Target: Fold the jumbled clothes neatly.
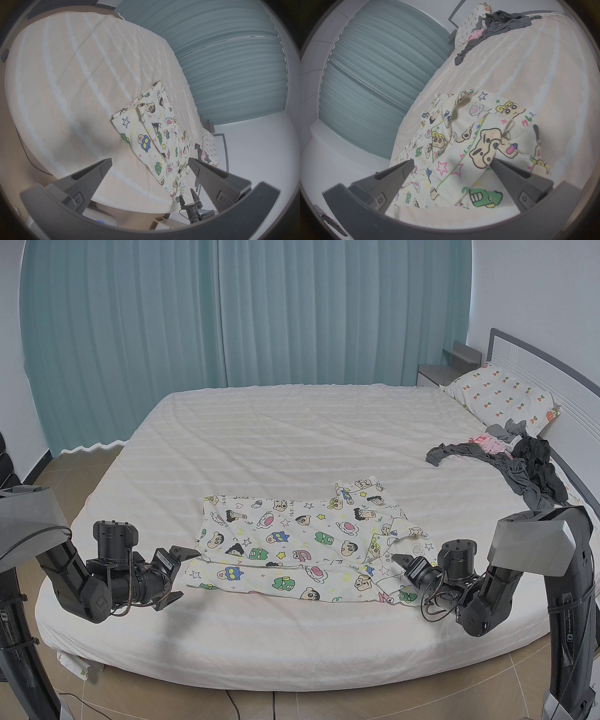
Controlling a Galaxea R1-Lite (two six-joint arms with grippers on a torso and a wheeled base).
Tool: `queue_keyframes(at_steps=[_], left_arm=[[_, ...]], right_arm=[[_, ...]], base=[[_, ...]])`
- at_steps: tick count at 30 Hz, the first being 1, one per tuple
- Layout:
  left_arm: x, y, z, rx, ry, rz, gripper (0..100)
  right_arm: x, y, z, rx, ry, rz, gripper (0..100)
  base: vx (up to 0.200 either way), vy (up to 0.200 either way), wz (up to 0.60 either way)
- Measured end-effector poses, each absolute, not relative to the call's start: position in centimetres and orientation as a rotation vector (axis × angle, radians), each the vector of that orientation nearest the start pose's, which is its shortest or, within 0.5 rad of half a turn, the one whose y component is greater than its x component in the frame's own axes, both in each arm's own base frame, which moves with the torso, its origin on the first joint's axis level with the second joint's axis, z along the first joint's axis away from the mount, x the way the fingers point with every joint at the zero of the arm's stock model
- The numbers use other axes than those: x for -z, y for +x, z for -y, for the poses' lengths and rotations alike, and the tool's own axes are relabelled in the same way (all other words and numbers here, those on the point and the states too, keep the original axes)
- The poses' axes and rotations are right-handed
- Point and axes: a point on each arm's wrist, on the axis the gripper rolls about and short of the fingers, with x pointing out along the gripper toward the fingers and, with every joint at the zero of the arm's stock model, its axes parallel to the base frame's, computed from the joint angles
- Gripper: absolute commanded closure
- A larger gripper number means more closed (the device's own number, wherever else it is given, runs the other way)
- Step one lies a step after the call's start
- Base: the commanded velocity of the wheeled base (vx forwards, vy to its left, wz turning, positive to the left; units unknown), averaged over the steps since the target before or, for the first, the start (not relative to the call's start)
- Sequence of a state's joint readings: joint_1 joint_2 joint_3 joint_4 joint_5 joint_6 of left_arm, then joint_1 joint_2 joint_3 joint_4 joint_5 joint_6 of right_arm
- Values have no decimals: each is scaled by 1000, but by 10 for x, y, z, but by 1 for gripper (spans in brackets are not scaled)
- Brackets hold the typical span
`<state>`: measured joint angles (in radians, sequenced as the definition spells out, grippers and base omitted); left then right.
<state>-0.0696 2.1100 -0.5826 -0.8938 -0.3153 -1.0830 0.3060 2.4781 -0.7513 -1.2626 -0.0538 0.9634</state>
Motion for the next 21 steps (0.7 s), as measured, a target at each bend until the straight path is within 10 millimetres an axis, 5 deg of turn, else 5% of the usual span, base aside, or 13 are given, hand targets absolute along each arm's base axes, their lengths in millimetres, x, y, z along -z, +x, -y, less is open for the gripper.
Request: queue_keyframes(at_steps=[21], left_arm=[[-25,317,29,-10,-1107,-779,0]], right_arm=[[37,332,-124,2,823,-566,100]], base=[[0,0,0]])
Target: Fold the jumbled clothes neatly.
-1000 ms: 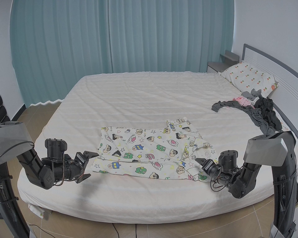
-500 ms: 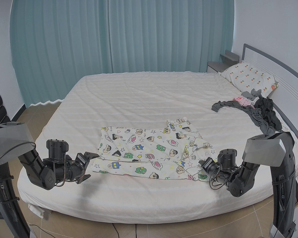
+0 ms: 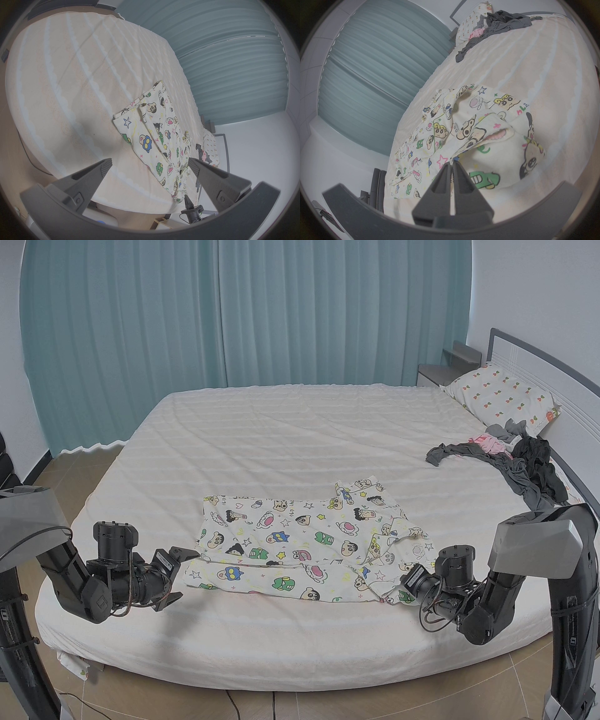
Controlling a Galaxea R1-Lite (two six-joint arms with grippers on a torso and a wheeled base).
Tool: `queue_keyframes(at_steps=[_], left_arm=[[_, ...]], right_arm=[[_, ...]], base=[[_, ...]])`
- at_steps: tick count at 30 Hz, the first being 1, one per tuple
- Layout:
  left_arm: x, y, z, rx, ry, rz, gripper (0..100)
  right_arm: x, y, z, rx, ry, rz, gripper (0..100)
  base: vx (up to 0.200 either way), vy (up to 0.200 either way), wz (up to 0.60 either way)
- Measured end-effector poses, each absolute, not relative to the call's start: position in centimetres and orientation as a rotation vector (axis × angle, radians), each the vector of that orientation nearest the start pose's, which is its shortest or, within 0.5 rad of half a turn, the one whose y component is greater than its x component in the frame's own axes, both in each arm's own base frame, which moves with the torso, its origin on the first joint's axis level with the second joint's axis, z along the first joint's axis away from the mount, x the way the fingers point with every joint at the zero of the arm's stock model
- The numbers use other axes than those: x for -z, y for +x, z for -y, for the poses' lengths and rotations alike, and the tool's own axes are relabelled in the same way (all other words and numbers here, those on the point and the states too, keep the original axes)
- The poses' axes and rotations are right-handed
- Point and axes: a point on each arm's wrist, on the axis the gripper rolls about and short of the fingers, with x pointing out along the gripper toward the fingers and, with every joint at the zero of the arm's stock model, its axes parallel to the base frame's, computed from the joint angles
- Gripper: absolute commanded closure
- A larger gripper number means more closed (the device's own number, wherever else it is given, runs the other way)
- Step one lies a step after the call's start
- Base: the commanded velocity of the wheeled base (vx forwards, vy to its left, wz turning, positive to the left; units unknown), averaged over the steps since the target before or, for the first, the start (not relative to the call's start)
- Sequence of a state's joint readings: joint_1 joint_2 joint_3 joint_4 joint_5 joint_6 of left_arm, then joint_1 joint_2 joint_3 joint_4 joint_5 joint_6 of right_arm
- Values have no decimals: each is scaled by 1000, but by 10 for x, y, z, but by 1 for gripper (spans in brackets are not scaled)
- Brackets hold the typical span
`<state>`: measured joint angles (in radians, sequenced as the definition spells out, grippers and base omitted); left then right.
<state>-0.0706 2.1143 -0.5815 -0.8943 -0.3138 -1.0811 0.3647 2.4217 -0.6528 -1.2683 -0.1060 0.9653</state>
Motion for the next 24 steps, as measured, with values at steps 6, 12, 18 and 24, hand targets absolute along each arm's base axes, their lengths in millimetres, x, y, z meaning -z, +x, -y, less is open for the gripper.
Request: queue_keyframes(at_steps=[6,12,18,24], left_arm=[[-25,317,29,-11,-1107,-779,0],[-25,317,29,-12,-1107,-779,0],[-25,317,29,-11,-1106,-779,0],[-25,317,29,-11,-1107,-779,0]], right_arm=[[37,323,-132,12,802,-573,100],[37,319,-136,5,794,-581,100],[37,313,-141,-7,784,-596,100],[35,310,-144,-19,781,-601,100]], base=[[0,0,0],[0,0,0],[0,0,0],[0,0,0]])
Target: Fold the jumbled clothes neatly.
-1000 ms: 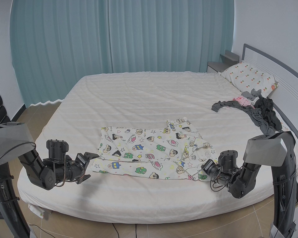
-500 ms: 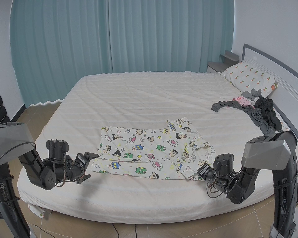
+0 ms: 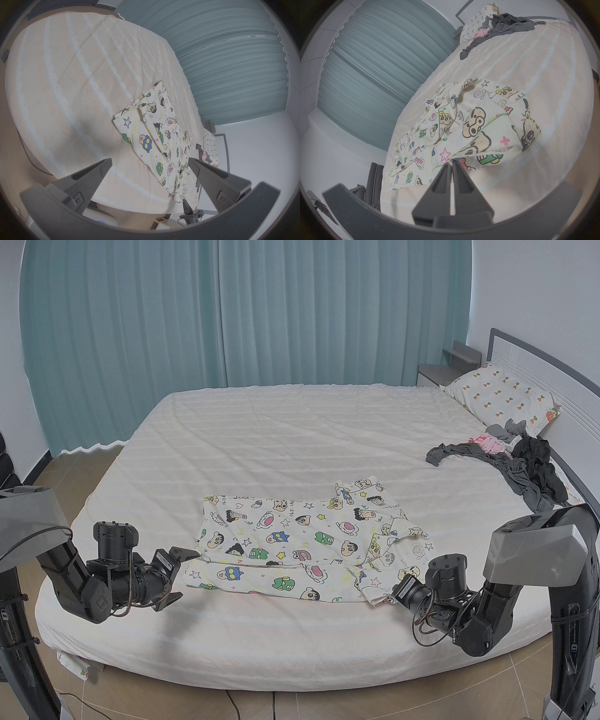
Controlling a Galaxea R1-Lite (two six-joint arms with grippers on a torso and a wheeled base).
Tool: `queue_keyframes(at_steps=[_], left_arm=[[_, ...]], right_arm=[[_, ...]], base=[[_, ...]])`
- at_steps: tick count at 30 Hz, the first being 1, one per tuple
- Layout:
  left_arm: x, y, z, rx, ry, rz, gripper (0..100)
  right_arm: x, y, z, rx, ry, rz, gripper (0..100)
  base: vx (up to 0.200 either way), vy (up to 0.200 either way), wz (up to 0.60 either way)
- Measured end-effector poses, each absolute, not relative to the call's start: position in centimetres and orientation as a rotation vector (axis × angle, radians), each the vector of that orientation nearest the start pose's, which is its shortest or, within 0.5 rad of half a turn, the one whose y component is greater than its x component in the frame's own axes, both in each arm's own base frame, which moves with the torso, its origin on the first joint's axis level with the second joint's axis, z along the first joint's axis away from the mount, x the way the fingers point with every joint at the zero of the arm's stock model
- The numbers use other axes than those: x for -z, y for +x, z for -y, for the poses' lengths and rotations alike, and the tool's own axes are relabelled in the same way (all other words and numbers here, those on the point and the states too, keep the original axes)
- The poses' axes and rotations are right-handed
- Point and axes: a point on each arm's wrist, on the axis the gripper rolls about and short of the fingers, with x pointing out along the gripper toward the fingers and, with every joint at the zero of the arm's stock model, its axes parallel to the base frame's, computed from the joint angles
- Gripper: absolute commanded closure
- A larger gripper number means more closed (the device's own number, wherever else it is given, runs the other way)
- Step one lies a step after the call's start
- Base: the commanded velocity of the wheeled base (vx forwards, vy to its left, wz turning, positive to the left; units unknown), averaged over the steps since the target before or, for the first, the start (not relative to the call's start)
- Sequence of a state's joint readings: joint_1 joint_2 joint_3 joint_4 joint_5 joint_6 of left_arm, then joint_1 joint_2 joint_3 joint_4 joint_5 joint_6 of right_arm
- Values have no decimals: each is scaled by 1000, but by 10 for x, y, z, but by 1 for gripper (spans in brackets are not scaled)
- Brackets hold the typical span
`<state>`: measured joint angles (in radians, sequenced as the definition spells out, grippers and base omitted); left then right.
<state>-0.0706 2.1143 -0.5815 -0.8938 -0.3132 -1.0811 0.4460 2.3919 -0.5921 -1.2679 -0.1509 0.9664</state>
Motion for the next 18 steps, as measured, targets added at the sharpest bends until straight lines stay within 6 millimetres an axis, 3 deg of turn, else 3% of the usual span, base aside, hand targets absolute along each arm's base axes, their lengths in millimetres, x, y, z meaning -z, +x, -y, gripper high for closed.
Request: queue_keyframes(at_steps=[2,3,13,18], left_arm=[[-25,317,29,-11,-1107,-779,0],[-25,317,29,-11,-1107,-779,0],[-24,317,29,-12,-1107,-779,0],[-24,317,29,-12,-1106,-780,0]], right_arm=[[34,308,-146,-26,779,-605,100],[34,307,-147,-29,777,-607,0],[34,295,-147,-37,759,-643,0],[24,288,-149,-60,756,-640,0]], base=[[0,0,0],[0,0,0],[0,0,0],[0,0,0]])
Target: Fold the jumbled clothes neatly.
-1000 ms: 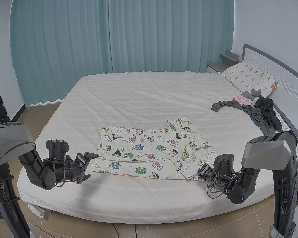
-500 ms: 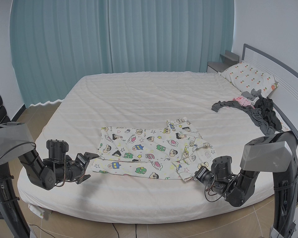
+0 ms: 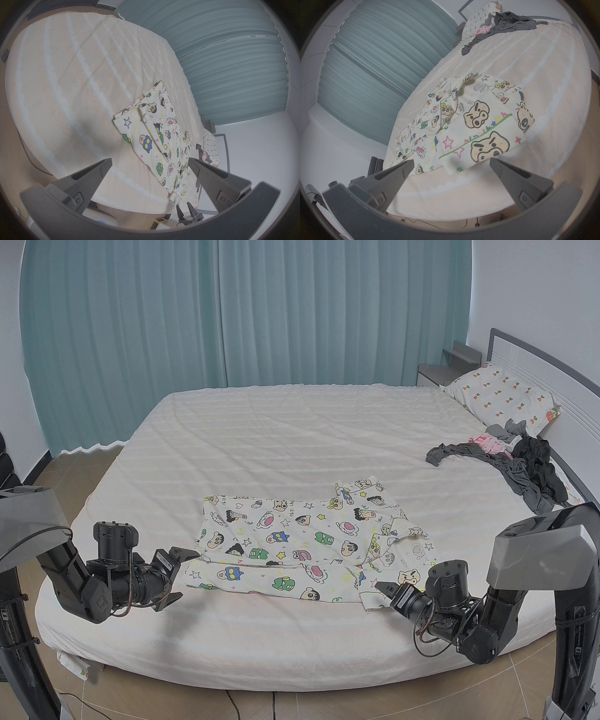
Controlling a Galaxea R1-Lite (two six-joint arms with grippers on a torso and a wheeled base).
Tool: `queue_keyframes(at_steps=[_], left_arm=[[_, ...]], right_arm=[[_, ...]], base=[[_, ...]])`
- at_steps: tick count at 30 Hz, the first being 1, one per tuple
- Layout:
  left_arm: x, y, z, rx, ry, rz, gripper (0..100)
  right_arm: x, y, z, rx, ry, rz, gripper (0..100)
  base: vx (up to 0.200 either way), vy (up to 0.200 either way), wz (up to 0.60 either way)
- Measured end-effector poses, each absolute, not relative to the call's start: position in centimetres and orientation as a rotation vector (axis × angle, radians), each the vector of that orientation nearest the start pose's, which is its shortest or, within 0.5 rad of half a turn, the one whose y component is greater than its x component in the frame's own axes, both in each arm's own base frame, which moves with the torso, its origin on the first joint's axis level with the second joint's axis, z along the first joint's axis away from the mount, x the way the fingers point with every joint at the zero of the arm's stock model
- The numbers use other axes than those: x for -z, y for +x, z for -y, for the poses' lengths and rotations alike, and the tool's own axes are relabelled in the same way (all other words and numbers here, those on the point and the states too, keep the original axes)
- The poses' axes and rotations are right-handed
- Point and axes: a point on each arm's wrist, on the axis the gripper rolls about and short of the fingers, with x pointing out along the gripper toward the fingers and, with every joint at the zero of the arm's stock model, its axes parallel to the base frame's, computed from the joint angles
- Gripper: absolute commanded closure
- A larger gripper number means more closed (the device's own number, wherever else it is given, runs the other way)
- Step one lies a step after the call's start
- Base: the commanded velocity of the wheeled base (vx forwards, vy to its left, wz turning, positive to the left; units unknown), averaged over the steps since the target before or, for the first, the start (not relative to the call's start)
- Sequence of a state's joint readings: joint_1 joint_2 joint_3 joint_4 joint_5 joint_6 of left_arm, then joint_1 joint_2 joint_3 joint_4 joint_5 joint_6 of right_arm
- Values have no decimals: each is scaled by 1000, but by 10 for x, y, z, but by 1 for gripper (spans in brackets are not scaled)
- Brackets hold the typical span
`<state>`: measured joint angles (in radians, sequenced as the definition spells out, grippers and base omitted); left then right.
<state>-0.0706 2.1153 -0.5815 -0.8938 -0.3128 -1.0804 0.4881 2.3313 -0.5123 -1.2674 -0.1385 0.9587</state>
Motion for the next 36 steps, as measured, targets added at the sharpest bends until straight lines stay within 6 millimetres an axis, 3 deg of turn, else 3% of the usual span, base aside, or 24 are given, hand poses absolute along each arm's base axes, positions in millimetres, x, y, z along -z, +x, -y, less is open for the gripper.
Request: queue_keyframes(at_steps=[5,9,19,28,36], left_arm=[[-24,317,29,-11,-1106,-780,0],[-24,317,29,-11,-1106,-780,0],[-24,317,29,-11,-1105,-779,0],[-24,317,29,-11,-1106,-781,0],[-24,317,29,-9,-1107,-783,0]], right_arm=[[11,282,-149,-84,754,-618,0],[7,291,-147,-98,784,-567,0],[33,331,-129,-41,790,-506,0],[54,346,-115,10,792,-495,0],[44,346,-110,-26,838,-371,0]], base=[[0,0,0],[0,0,0],[0,0,0],[0,0,0],[0,0,0]])
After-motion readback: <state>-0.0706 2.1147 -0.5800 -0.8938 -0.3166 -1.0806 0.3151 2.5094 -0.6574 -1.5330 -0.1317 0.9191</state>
